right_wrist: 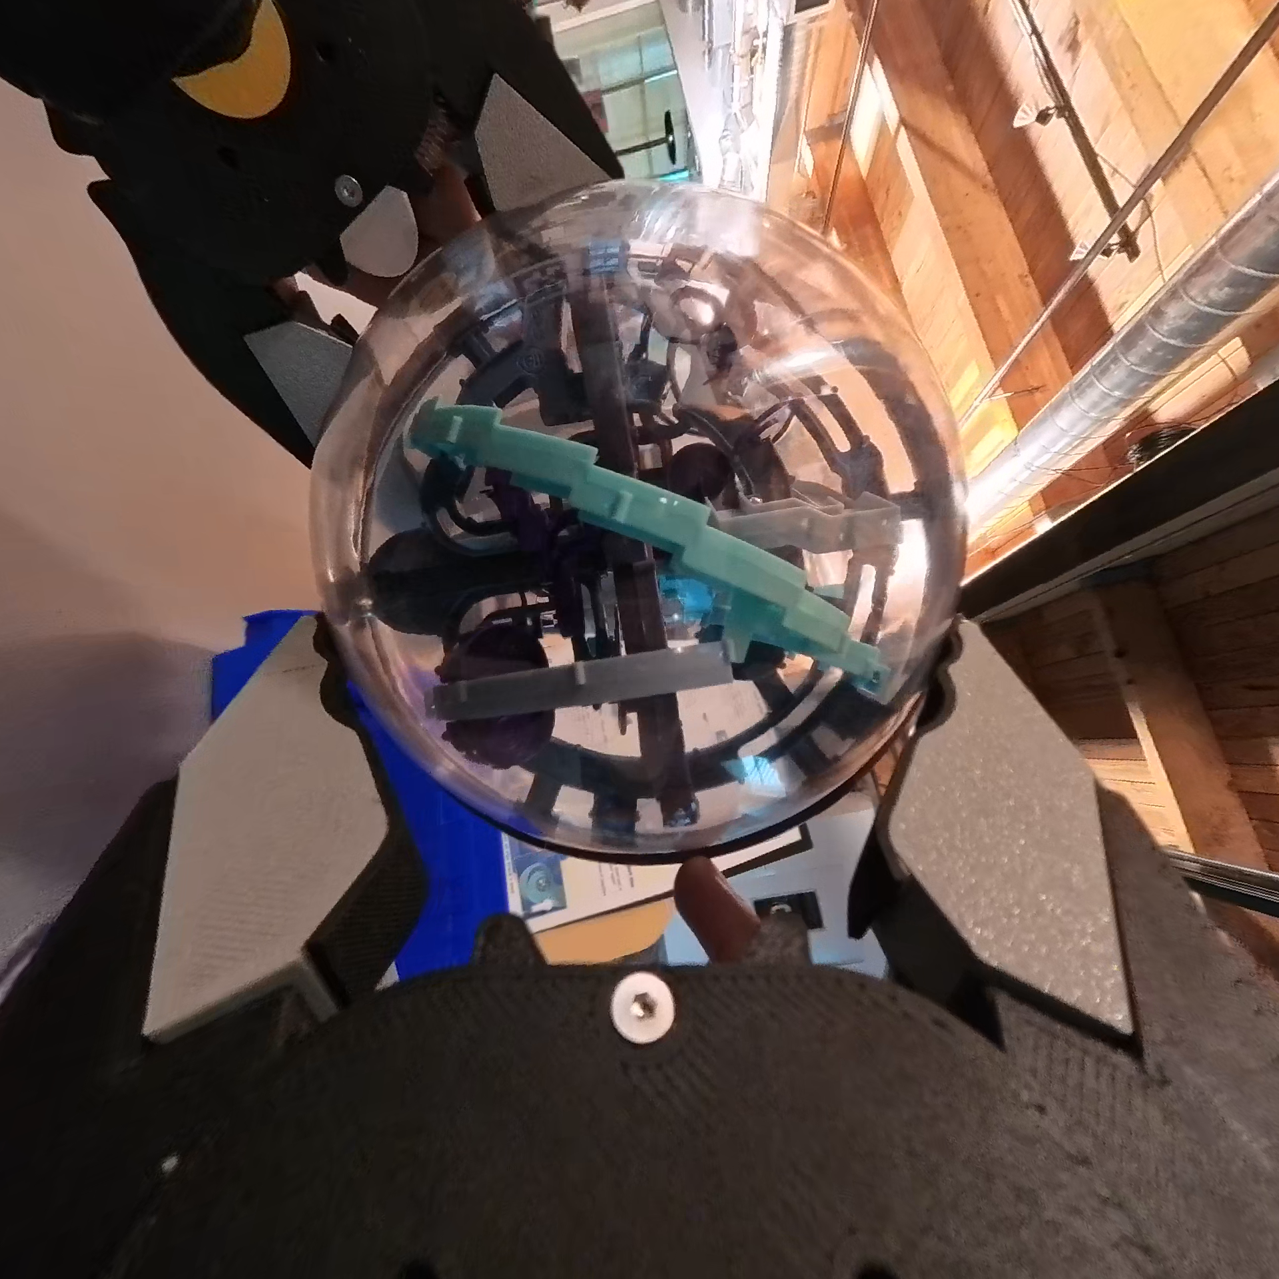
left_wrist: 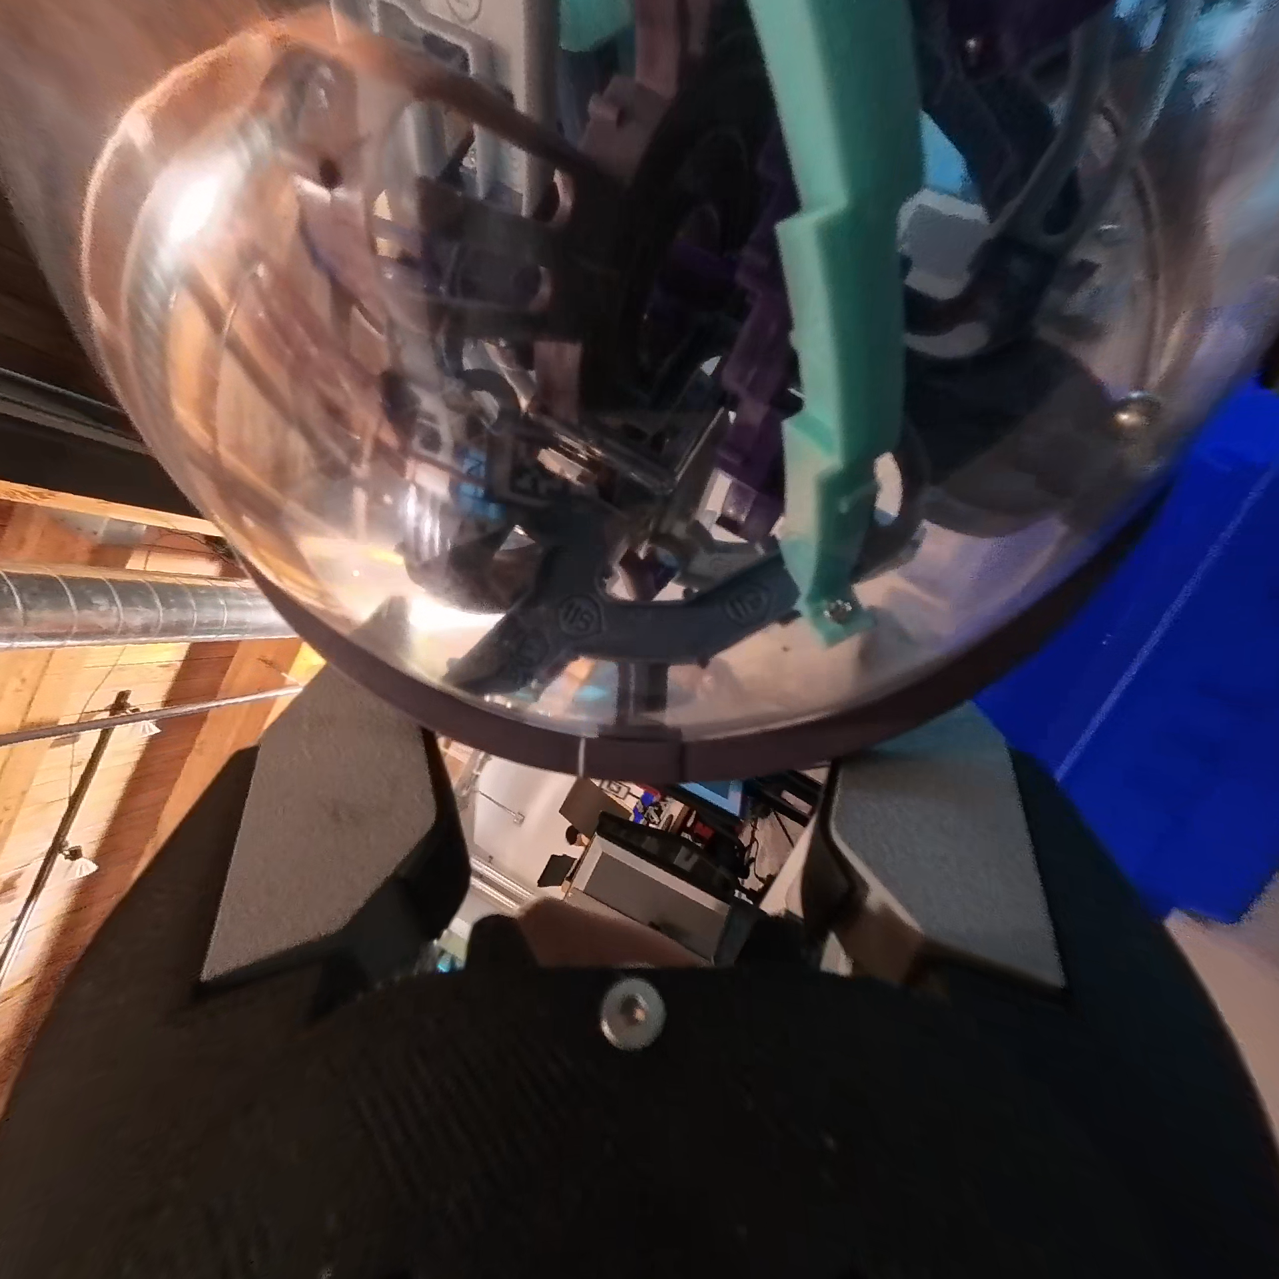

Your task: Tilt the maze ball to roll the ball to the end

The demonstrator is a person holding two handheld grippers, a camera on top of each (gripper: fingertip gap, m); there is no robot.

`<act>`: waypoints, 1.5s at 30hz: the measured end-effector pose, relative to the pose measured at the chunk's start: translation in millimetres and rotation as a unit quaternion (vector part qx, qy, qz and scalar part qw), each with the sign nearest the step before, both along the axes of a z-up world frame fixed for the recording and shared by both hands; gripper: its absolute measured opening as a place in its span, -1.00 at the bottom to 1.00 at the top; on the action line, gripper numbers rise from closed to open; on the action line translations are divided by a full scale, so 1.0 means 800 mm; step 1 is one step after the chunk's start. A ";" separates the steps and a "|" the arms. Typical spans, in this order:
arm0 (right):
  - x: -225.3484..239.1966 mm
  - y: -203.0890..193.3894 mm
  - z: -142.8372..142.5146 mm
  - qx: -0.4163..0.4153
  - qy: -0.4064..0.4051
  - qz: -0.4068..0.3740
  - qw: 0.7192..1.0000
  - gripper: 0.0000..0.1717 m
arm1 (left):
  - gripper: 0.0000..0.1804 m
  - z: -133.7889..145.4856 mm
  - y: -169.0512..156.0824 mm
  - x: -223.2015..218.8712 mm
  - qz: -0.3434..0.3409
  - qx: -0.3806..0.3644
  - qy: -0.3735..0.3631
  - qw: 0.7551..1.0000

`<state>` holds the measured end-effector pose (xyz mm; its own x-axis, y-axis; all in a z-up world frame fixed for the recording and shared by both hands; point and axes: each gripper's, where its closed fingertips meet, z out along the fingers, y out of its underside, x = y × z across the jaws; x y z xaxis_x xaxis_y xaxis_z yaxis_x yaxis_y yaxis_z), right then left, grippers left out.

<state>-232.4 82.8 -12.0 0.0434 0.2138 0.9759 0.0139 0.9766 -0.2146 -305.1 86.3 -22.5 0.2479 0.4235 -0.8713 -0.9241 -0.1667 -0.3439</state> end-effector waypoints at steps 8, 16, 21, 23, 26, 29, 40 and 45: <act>0.002 0.004 -0.012 -0.008 -0.016 -0.007 1.000 0.84 | 0.37 -0.015 0.004 0.003 -0.005 -0.008 -0.016 1.000; 0.003 0.006 -0.030 -0.024 -0.033 -0.010 0.999 0.84 | 0.37 -0.036 0.006 0.005 -0.008 -0.022 -0.032 0.999; 0.004 0.007 -0.044 -0.041 -0.046 -0.013 0.998 0.84 | 0.36 -0.052 0.008 0.008 -0.016 -0.038 -0.044 0.998; 0.005 0.008 -0.051 -0.049 -0.053 -0.014 0.997 0.84 | 0.36 -0.060 0.009 0.009 -0.018 -0.047 -0.050 0.997; 0.005 0.010 -0.060 -0.061 -0.066 -0.017 0.996 0.84 | 0.36 -0.072 0.010 0.009 -0.020 -0.058 -0.064 0.996; 0.005 0.011 -0.069 -0.070 -0.079 -0.022 0.994 0.84 | 0.36 -0.082 0.011 0.010 -0.022 -0.067 -0.077 0.995; 0.005 0.015 -0.095 -0.093 -0.113 -0.034 0.989 0.84 | 0.36 -0.115 0.015 0.011 -0.027 -0.090 -0.110 0.990; 0.005 0.016 -0.103 -0.099 -0.119 -0.037 0.987 0.84 | 0.36 -0.123 0.016 0.011 -0.030 -0.094 -0.117 0.988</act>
